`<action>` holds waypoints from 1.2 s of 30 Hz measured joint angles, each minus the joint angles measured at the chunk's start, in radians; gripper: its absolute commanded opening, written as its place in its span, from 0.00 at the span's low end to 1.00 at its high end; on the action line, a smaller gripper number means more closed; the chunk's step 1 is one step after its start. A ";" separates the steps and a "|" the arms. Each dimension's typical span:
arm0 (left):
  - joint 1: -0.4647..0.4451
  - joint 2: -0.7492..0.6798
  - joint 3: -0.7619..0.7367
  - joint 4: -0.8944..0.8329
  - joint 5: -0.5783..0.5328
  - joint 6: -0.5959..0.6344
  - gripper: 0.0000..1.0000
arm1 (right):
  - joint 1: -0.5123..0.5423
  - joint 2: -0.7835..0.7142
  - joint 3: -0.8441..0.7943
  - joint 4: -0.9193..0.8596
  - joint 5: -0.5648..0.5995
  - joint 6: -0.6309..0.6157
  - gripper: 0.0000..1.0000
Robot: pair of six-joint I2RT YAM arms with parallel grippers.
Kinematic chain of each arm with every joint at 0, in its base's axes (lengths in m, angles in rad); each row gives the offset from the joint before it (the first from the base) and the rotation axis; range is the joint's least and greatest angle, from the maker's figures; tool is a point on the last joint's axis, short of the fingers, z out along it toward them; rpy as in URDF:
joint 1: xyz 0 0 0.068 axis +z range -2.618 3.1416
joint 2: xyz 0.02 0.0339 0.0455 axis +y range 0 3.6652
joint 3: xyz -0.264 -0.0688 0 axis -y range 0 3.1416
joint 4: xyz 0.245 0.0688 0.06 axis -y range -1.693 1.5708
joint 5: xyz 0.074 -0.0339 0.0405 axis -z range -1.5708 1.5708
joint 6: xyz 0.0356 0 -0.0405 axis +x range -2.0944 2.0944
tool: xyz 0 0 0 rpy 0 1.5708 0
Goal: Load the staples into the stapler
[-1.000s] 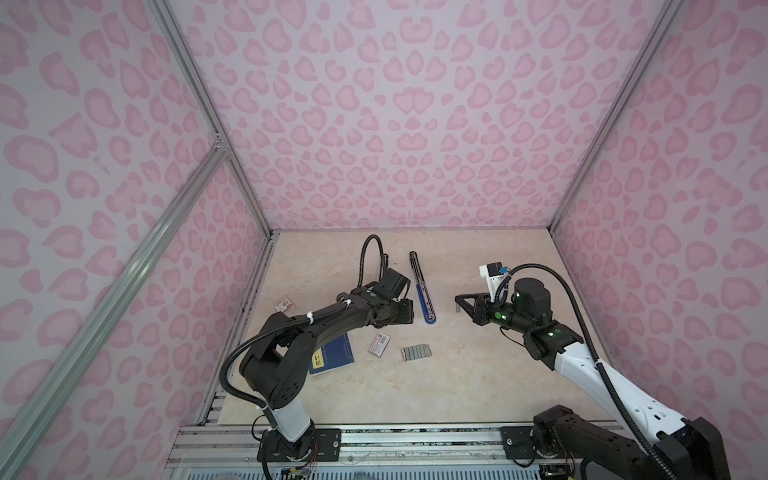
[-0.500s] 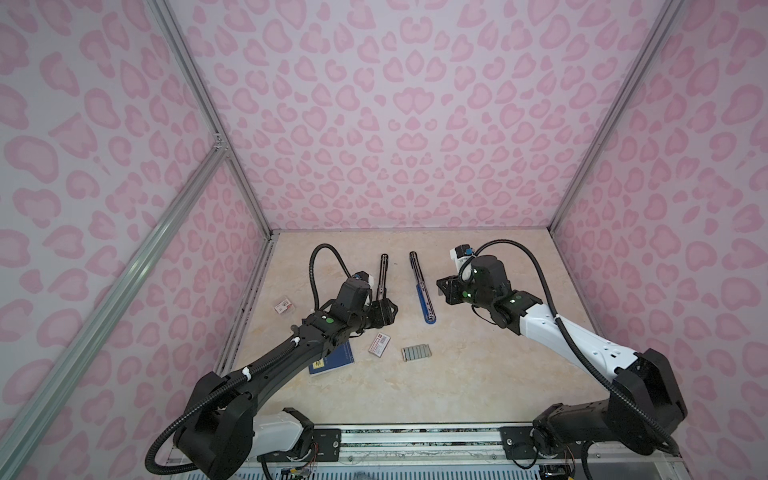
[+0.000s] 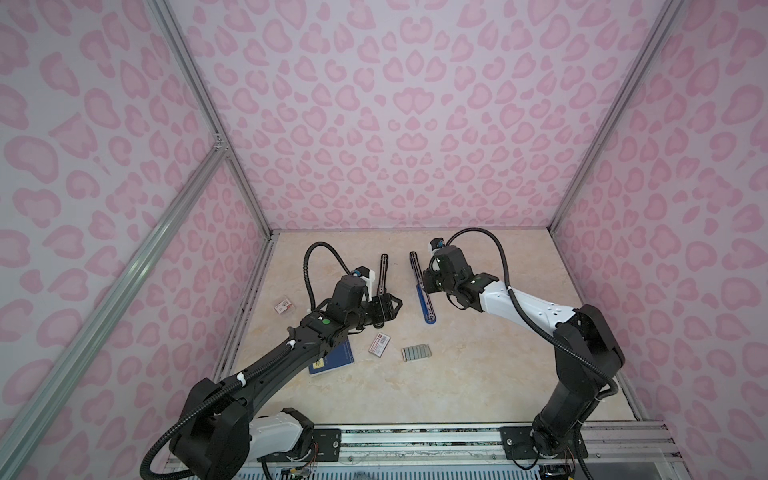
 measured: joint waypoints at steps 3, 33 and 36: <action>0.000 0.014 0.000 0.006 0.005 -0.007 0.74 | 0.000 0.055 0.046 -0.024 0.014 -0.007 0.16; 0.000 0.049 0.000 0.009 0.019 -0.015 0.73 | 0.014 0.253 0.134 0.024 0.104 -0.019 0.16; 0.000 0.050 0.000 0.009 0.020 -0.015 0.73 | 0.015 0.267 0.148 0.030 0.115 -0.024 0.16</action>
